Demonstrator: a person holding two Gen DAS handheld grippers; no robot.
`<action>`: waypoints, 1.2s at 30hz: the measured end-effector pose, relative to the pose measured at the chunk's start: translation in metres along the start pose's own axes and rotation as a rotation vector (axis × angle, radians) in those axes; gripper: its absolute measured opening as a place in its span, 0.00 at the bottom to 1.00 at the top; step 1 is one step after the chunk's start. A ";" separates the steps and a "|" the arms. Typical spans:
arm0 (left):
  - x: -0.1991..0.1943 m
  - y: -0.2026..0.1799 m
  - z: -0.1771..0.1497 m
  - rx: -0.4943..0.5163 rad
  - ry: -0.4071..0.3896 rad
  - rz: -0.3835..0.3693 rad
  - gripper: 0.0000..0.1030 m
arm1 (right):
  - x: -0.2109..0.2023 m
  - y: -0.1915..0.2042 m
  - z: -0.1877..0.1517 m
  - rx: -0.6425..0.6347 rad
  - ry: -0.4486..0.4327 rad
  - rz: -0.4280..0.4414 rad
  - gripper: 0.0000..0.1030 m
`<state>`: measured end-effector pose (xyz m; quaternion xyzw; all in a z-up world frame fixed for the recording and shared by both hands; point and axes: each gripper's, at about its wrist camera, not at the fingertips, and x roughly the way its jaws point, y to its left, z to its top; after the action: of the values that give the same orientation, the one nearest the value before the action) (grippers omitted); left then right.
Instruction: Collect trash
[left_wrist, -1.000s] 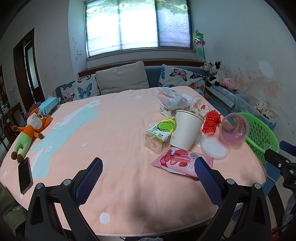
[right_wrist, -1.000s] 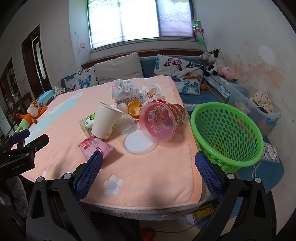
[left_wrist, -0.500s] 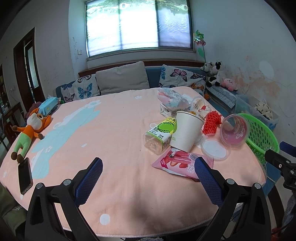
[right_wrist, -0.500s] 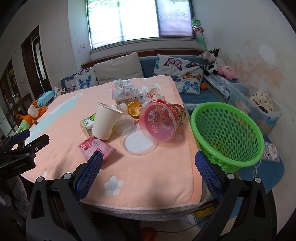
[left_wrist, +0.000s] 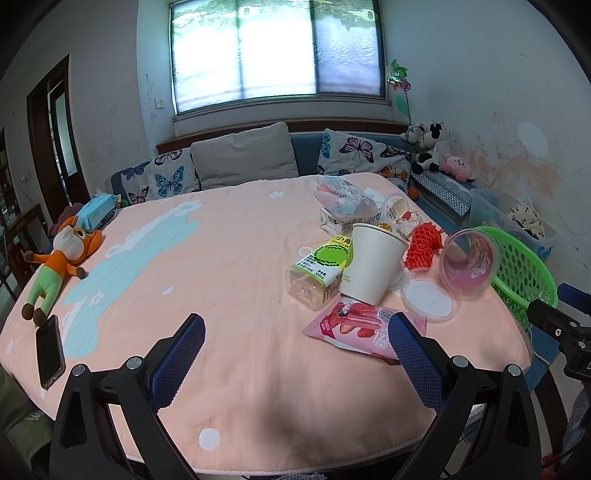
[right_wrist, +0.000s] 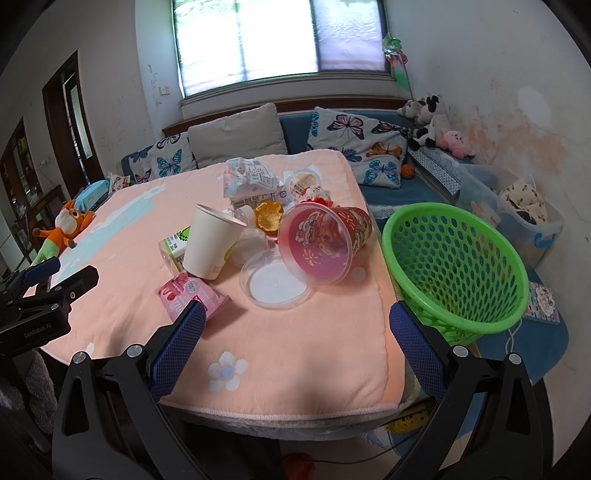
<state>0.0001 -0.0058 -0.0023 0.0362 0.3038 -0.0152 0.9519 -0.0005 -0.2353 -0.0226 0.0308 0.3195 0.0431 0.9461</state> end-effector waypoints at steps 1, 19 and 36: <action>0.000 0.000 0.000 -0.001 0.001 -0.001 0.93 | 0.000 0.000 0.000 0.001 0.000 0.001 0.96; 0.007 0.003 0.013 0.004 0.001 0.004 0.93 | 0.007 -0.002 0.007 0.000 0.007 0.007 0.96; 0.032 0.004 0.021 0.016 0.034 -0.005 0.93 | 0.028 -0.009 0.026 0.003 0.034 0.000 0.96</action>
<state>0.0383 -0.0037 -0.0035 0.0433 0.3198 -0.0194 0.9463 0.0380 -0.2424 -0.0202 0.0315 0.3355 0.0433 0.9405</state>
